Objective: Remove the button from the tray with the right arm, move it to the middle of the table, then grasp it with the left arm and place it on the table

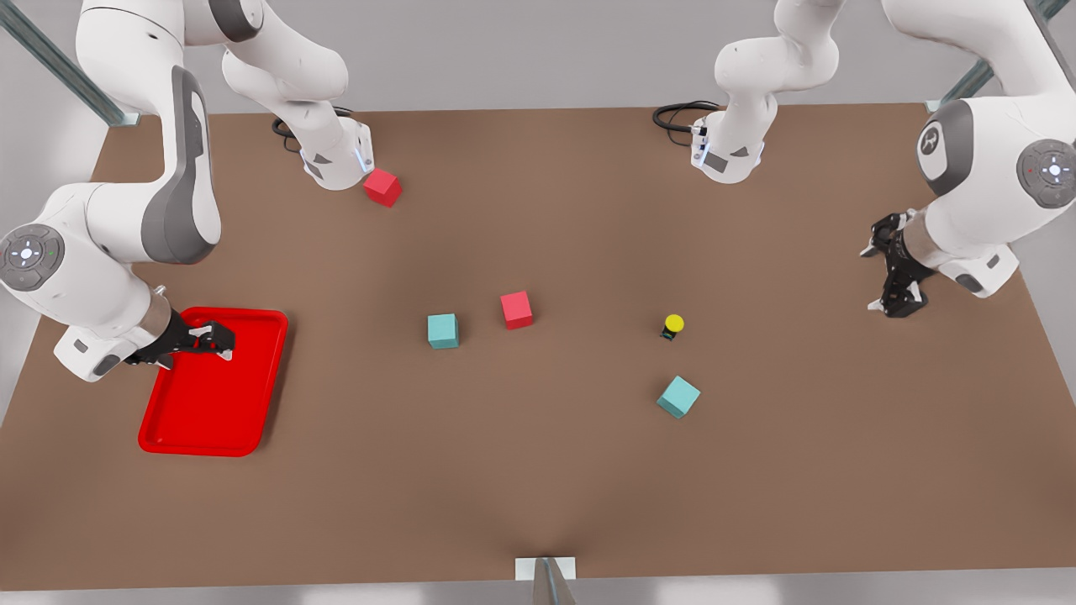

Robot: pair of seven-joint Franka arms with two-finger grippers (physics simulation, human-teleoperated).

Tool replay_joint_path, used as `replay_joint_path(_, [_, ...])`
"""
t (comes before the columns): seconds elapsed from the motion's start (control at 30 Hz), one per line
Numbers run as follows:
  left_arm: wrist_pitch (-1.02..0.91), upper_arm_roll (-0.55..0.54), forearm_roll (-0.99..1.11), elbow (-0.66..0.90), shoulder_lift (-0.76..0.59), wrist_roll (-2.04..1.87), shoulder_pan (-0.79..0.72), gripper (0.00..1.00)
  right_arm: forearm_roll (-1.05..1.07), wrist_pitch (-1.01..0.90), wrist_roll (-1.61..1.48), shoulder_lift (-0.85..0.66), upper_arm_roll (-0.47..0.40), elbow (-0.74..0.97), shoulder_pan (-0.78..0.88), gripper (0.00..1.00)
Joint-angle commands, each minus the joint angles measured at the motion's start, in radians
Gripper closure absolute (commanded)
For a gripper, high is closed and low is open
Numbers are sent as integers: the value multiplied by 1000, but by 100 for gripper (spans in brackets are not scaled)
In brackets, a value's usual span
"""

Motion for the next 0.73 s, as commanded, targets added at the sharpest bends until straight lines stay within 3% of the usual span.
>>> replay_joint_path(0.0, [41,2,-68,30,37,1440,-13,0,2,0,-3,-1,0,1,0,0])
replay_joint_path(0.17, [41,2,-51,84,95,1449,-29,0,4,0,-2,-1,0,1,-1,0])
replay_joint_path(0.7, [43,-2,-51,88,99,1441,-30,0,5,1,1,5,0,1,-3,0])
